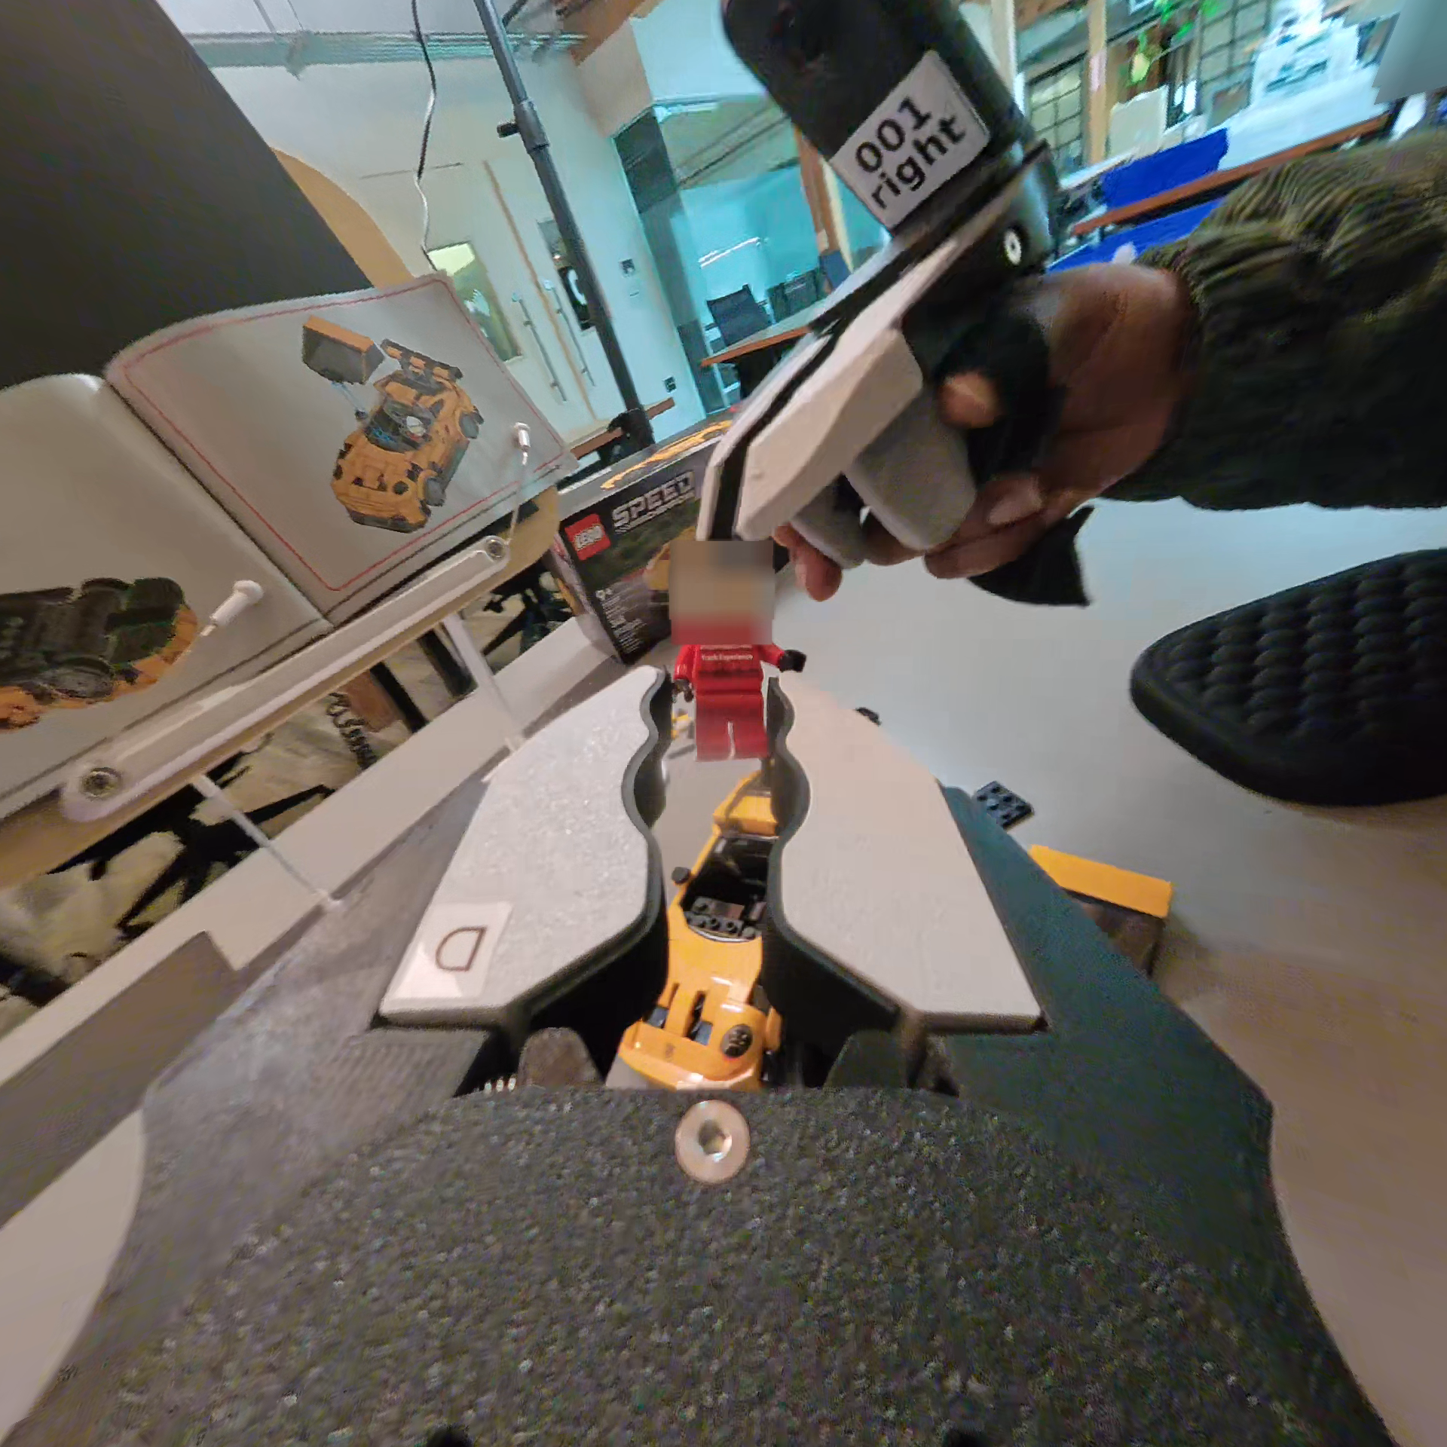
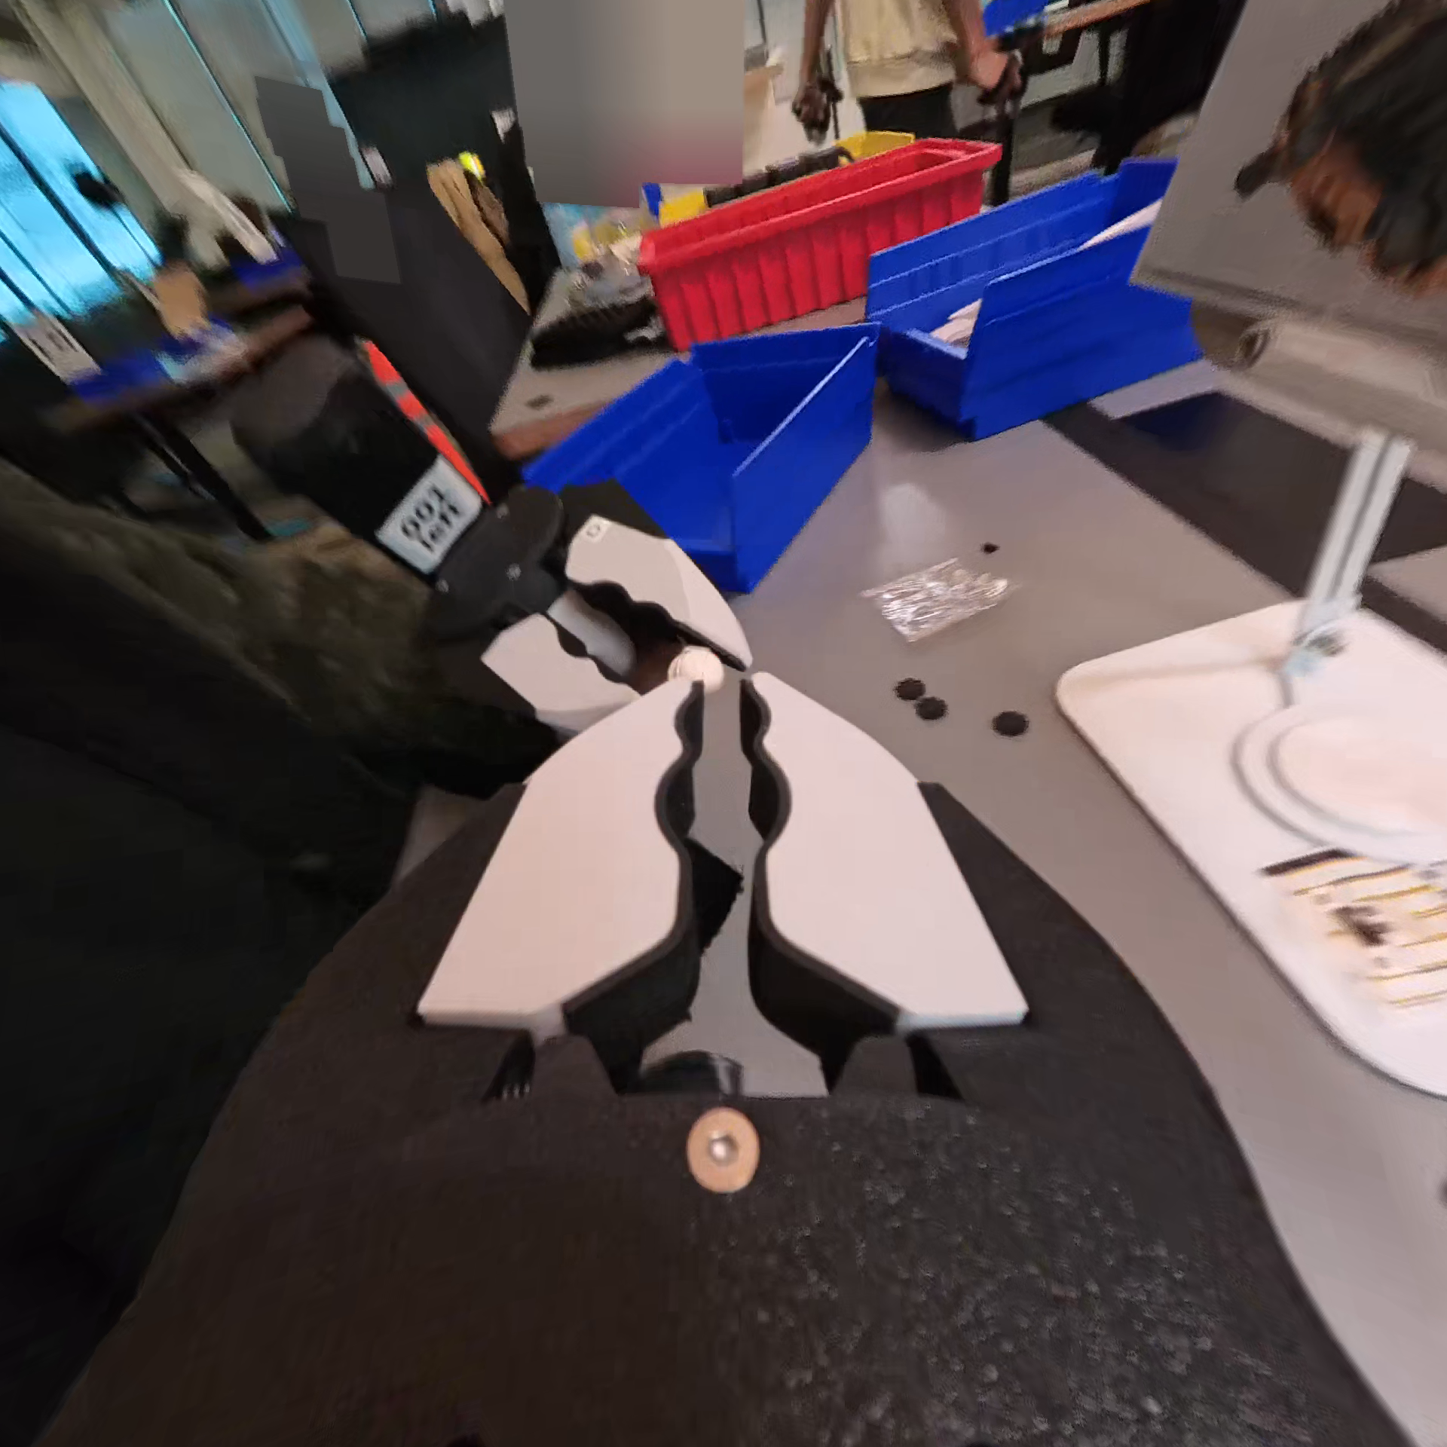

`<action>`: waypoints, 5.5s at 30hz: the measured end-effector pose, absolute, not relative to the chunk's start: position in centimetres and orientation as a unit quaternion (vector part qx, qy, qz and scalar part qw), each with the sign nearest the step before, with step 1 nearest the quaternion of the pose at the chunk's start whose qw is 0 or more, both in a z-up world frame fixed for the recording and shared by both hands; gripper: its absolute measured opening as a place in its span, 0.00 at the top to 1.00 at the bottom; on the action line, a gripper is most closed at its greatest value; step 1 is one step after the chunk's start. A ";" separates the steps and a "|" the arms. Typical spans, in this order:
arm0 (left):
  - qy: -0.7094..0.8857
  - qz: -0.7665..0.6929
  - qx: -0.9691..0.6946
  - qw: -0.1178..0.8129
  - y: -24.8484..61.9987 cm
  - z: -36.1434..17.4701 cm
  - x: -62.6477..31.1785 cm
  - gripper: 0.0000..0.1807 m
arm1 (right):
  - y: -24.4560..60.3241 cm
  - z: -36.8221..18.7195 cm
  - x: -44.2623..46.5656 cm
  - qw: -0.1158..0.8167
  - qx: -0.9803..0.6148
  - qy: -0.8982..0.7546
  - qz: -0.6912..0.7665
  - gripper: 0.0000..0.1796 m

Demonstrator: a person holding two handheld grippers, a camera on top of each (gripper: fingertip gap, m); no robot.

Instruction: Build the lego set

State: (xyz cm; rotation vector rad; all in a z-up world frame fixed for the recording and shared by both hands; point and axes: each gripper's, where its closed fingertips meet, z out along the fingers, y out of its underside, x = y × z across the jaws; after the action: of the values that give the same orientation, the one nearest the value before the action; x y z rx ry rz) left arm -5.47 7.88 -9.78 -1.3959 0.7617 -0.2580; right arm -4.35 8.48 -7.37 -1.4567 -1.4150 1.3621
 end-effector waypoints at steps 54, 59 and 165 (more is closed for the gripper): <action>0.383 -0.200 -0.638 0.638 6.7 -11.4 -3.5 0.88 | 6.2 -9.0 -3.2 0.348 -0.414 -0.755 0.370 0.93; 0.386 -0.199 -0.636 0.638 6.6 -11.4 -3.4 0.88 | 6.1 -9.3 -3.4 0.348 -0.415 -0.758 0.363 0.93; 0.358 -0.324 -0.686 0.544 5.8 -13.5 -1.0 0.88 | 4.6 -14.2 1.8 0.371 -0.600 -0.592 0.390 0.89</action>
State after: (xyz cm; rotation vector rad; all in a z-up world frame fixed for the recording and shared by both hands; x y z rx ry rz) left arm -0.97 5.78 -13.55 -1.6266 0.8504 -0.7698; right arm 1.82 4.61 -14.22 -1.5380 -1.5187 1.0013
